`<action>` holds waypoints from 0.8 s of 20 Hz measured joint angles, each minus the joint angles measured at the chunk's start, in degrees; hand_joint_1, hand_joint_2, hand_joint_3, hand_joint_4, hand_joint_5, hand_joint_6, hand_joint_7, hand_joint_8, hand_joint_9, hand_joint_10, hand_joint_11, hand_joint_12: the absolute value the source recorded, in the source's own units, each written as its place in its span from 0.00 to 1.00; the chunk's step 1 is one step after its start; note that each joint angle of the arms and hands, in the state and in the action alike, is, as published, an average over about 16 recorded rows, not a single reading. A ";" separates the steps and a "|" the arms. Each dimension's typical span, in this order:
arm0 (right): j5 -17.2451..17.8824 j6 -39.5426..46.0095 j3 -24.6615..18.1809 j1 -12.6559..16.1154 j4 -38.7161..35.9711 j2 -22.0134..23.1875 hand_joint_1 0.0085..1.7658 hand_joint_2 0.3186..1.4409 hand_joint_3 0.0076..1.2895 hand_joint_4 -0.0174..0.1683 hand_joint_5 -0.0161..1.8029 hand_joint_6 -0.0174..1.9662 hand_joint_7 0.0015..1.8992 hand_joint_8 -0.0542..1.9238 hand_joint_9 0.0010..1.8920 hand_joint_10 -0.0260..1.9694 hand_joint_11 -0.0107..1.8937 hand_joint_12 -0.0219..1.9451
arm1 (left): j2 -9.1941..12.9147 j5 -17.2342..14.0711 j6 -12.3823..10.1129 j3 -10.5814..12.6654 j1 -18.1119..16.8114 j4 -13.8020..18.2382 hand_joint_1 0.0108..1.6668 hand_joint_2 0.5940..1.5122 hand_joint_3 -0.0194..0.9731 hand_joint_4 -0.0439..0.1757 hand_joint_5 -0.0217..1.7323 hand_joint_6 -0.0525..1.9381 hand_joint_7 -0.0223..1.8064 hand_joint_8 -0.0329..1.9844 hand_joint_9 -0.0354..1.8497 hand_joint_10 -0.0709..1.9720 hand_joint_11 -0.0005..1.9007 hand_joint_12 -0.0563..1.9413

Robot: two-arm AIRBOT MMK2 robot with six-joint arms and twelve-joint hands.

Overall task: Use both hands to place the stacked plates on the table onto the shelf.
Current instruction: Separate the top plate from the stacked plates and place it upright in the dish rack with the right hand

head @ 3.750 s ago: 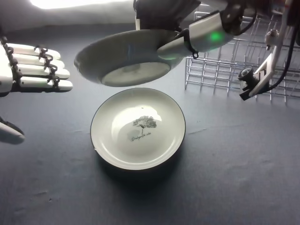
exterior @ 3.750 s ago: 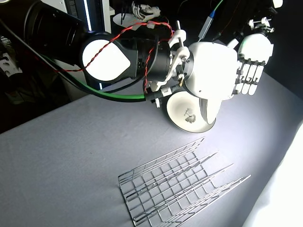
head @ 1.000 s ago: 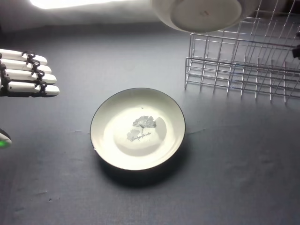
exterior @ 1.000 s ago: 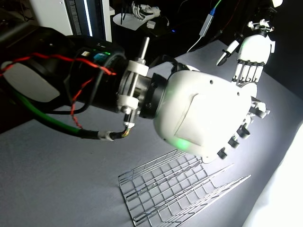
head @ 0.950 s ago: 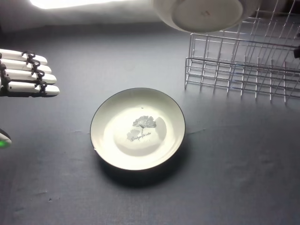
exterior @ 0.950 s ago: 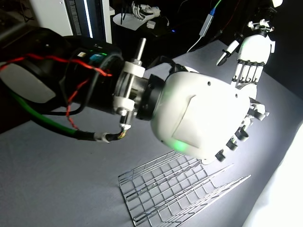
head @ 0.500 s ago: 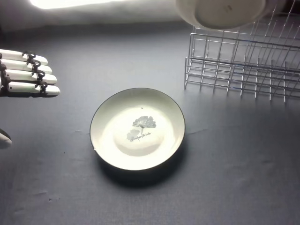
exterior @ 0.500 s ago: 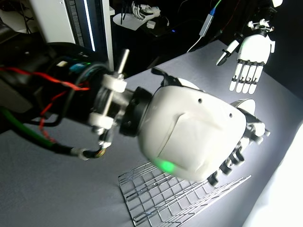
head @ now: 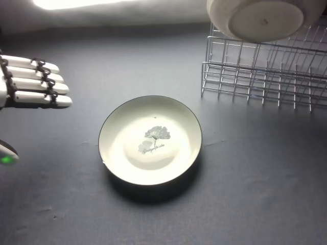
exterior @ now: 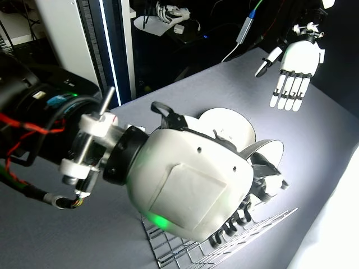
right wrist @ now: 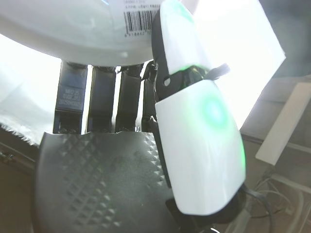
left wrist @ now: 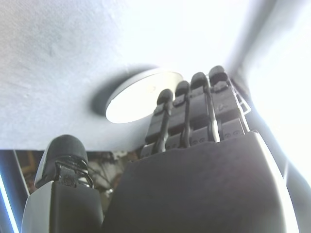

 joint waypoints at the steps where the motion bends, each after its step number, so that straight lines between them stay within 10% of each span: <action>1: 0.26 -0.15 0.29 -0.47 0.05 0.02 0.77 0.66 0.00 0.04 0.44 0.52 0.51 0.52 0.51 0.59 0.47 0.65 | -0.21 -0.14 -0.12 -0.04 0.00 0.01 0.00 0.60 0.04 0.21 0.02 0.03 0.02 0.01 0.03 0.04 0.01 0.03; 16: 4.00 -2.24 3.58 -8.94 -0.72 -0.95 0.76 0.66 0.00 0.04 0.44 0.52 0.52 0.50 0.51 0.58 0.47 0.65 | -5.01 -0.76 -1.64 -3.07 -0.61 0.09 0.00 0.60 0.04 0.21 0.02 0.03 0.02 0.01 0.03 0.04 0.01 0.03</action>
